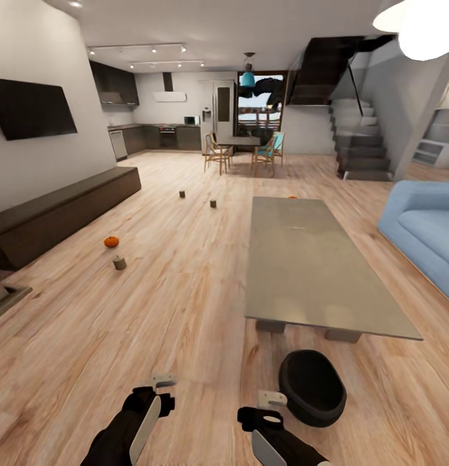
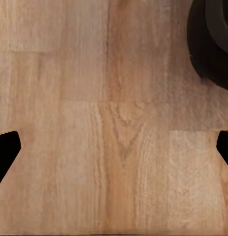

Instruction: Place each of the two pumpkins and all three candles from the living room inside a cabinet in the living room (use any cabinet), then make sure every cabinet is closed, and position the cauldron so it is next to a table in the living room.

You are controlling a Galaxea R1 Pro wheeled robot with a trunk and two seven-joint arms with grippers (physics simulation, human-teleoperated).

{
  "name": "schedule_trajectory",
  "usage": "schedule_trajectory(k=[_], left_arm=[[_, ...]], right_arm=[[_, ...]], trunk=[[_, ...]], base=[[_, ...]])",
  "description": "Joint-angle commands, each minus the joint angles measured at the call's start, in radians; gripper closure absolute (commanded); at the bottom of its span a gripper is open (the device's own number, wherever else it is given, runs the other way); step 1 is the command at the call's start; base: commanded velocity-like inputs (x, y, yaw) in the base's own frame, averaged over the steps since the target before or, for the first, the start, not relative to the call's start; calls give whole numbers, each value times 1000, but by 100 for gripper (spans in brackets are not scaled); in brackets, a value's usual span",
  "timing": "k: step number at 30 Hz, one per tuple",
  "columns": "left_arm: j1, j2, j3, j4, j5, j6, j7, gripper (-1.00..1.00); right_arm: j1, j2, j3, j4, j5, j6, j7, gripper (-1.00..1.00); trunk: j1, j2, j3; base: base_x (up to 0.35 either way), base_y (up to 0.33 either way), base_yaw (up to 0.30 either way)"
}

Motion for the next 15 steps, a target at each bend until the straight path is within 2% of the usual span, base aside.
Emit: schedule_trajectory(k=[1,7,15], left_arm=[[-1,0,-3,-1,11,2,9,-100],[0,1,-3,0,11,2,8,-100],[-1,1,-3,3,11,2,7,-100]], right_arm=[[-1,-1,7,-2,-4,5,-9,-100],[-1,-1,8,-2,-3,5,-9,-100],[-1,-1,9,-3,-2,5,-10,-100]], trunk=[[0,0,-1],[0,0,-1],[0,0,-1]], base=[[-139,291,282],[-66,290,282],[191,145,282]])
